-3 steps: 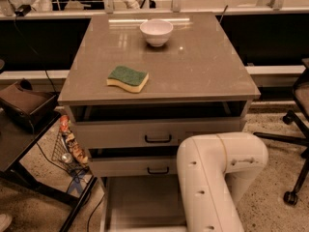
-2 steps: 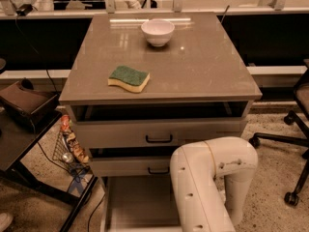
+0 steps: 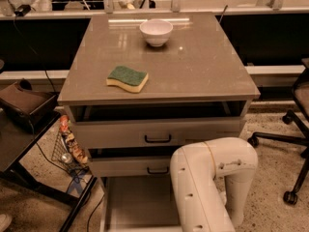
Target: Open bottom drawer
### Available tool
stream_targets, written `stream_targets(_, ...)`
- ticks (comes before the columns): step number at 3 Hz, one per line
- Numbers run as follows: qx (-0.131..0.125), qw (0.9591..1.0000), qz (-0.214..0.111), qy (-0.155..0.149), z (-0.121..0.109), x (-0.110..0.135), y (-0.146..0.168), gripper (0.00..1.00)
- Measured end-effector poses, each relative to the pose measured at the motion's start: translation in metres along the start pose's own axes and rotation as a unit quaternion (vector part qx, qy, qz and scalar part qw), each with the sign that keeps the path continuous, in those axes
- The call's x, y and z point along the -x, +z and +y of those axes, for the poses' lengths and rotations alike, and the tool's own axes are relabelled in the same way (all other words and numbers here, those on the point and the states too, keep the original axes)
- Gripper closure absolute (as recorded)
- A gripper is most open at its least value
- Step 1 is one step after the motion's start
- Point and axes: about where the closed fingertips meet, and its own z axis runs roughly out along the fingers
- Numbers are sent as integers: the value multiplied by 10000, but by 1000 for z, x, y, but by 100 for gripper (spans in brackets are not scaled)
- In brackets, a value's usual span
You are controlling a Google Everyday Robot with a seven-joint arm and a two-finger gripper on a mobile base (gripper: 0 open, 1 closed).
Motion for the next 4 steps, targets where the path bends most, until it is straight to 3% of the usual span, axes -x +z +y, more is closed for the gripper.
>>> stream_targets(3, 33, 10000, -27, 5, 3, 2, 4, 5)
stream_targets(4, 40, 10000, -33, 6, 4, 3, 5, 0)
